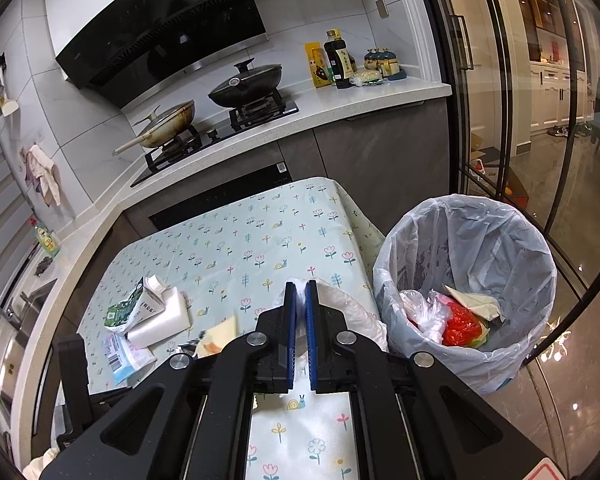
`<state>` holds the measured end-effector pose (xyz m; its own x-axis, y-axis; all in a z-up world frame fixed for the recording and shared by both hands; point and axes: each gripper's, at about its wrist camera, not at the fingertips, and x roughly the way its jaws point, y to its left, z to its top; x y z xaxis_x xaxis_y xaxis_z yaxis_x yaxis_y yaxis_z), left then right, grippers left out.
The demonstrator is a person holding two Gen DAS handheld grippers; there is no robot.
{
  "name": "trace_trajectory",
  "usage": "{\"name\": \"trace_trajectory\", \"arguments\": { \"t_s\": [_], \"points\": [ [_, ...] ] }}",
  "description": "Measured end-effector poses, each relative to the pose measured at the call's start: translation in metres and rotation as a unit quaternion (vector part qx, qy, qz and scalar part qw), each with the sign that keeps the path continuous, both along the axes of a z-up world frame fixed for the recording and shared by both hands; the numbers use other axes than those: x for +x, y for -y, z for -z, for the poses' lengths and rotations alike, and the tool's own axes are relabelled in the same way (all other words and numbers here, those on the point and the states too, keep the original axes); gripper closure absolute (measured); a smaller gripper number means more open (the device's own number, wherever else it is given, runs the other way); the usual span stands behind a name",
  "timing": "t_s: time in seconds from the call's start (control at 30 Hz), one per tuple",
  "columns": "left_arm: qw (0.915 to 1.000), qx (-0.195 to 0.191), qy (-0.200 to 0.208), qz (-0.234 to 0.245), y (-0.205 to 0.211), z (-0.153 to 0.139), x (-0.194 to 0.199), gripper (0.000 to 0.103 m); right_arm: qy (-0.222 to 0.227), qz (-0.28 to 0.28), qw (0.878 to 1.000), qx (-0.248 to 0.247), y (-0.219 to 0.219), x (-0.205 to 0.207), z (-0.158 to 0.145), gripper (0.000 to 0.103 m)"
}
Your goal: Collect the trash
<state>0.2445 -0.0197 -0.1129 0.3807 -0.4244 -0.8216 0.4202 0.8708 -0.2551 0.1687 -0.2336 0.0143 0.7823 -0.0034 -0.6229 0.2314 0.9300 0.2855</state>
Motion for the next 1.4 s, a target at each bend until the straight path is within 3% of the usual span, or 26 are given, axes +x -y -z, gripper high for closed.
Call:
{"name": "trace_trajectory", "arguments": {
  "t_s": [0.03,0.13,0.37,0.73,1.03,1.4],
  "points": [
    [1.0,0.002,0.006,0.004,0.004,-0.003,-0.002,0.094,0.001,0.001,1.0,0.0,0.001,0.0,0.0,0.098],
    [0.9998,-0.004,0.018,0.009,0.011,-0.015,-0.005,0.098,0.002,0.004,1.0,-0.002,0.004,0.0,-0.001,0.098],
    [0.9975,-0.021,0.054,0.04,0.043,-0.058,-0.005,0.099,0.017,0.023,1.0,-0.008,0.027,-0.003,-0.013,0.098],
    [0.9896,-0.038,0.103,0.093,0.132,-0.111,0.007,0.1,0.034,0.067,0.997,-0.021,0.091,-0.005,-0.029,0.098],
    [0.9854,-0.027,0.104,0.132,0.205,-0.107,0.017,0.099,0.012,0.103,0.995,-0.011,0.148,-0.003,-0.008,0.098],
    [0.9822,-0.001,0.091,0.165,0.259,-0.082,0.017,0.099,-0.028,0.134,0.991,0.007,0.187,-0.008,0.035,0.098]
  ]
}}
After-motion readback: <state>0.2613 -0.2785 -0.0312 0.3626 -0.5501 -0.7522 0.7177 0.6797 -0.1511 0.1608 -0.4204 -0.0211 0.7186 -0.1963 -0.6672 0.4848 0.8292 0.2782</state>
